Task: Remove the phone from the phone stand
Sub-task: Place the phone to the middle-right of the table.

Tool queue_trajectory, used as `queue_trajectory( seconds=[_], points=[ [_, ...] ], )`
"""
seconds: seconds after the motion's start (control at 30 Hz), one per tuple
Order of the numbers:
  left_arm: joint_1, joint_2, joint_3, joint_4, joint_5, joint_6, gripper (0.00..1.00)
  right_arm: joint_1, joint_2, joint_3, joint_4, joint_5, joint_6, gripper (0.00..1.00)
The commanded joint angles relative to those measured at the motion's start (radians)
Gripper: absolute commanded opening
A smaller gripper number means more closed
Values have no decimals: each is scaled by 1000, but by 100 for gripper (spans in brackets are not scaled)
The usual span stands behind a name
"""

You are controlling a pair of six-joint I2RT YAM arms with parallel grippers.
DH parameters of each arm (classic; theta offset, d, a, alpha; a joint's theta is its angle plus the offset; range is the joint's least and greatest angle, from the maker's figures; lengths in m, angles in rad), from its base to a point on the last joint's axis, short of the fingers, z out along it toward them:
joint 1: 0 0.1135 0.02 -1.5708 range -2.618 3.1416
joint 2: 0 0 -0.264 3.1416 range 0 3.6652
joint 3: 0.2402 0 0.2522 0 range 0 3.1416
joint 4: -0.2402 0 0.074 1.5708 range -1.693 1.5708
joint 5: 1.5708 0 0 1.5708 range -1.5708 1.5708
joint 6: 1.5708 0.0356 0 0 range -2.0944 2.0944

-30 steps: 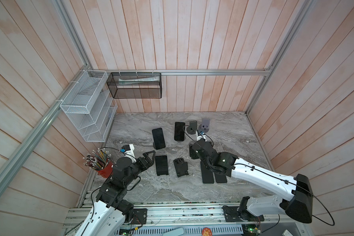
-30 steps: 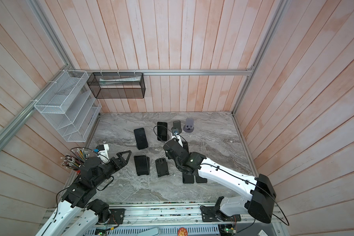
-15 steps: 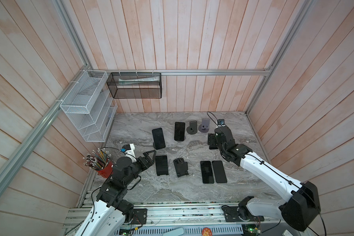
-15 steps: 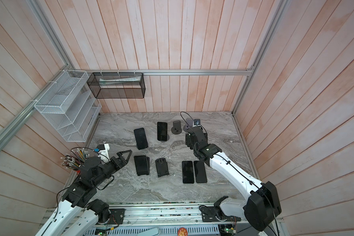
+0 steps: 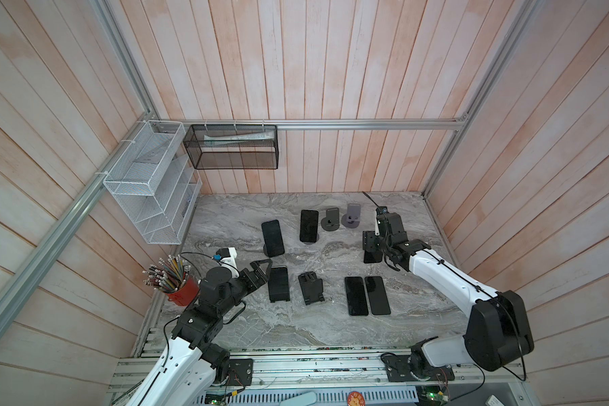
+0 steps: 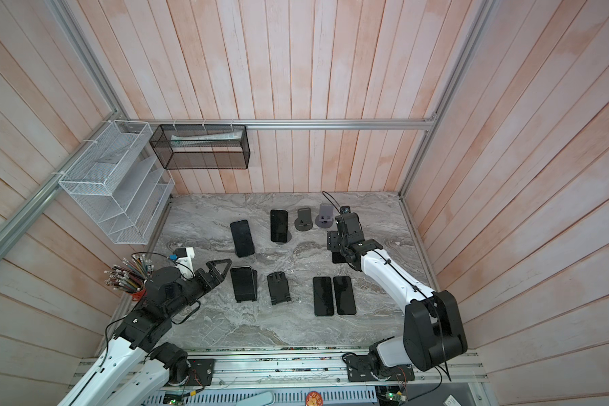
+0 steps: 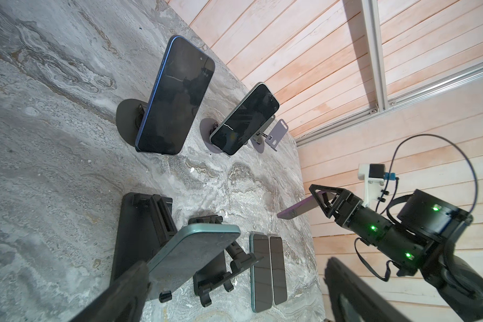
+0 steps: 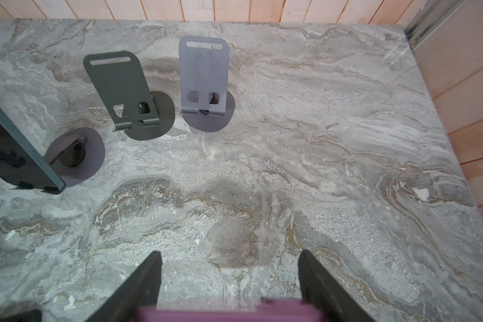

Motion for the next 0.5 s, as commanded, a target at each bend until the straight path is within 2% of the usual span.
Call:
queue_trajectory(
  seconds=[0.0, 0.47],
  points=[
    [5, 0, -11, 19, 6, -3, 100, -41, -1, 20, 23, -66, -16, 68],
    [3, 23, -36, 57, 10, -15, 100, -59, 124, 82, -35, -99, -17, 69]
  ],
)
